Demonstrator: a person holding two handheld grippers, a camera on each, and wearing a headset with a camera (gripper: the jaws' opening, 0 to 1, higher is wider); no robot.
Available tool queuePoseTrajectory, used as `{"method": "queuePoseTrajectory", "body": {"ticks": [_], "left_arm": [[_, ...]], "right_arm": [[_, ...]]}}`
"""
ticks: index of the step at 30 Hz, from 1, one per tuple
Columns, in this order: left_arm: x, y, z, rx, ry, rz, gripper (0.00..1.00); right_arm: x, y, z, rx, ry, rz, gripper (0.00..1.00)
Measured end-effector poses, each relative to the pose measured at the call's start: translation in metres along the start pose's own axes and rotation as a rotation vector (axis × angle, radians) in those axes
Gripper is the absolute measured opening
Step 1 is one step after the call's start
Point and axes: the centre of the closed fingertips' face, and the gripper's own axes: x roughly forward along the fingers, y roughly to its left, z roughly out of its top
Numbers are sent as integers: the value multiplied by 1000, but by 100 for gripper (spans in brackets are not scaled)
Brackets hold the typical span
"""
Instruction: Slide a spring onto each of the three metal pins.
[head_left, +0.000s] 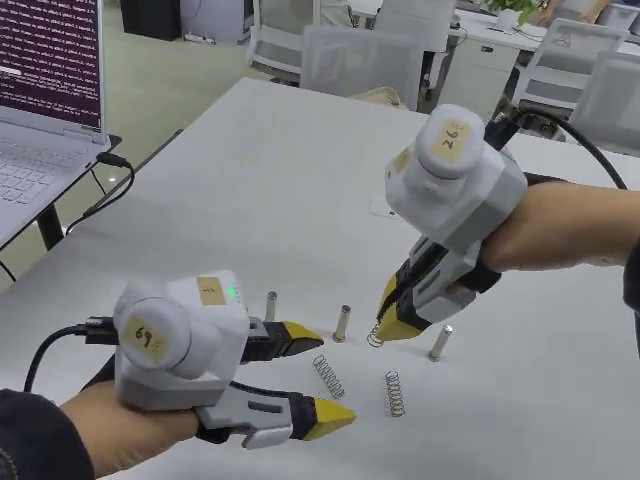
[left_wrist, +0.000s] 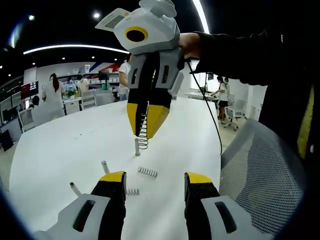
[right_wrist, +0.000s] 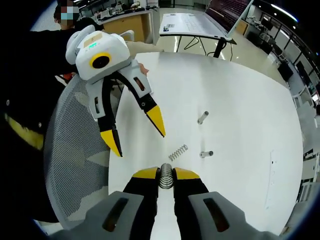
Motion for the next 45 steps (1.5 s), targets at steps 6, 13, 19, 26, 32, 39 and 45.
{"method": "queuePoseTrajectory", "body": {"ticks": [6,13,19,26,32,39,45], "left_arm": [[-14,10,-5,-22,6,44,45],[-30,15,-17,-55,12,82,45],[-37,12,-26,-66,20,93,44],[-44,11,-28,-80,10,105,44],[-44,10,-30,-94,0,109,43],[-44,12,-29,-103,-7,112,43],[-42,13,-29,-109,-5,109,42]], "right_arm": [[4,-5,10,-4,-10,0,8],[9,-19,31,7,-40,-6,8],[20,-36,45,11,-47,-17,8],[32,-54,49,27,-42,-20,8],[40,-76,35,53,8,-41,8],[44,-87,14,78,67,-60,8],[51,-89,9,85,86,-59,8]]}}
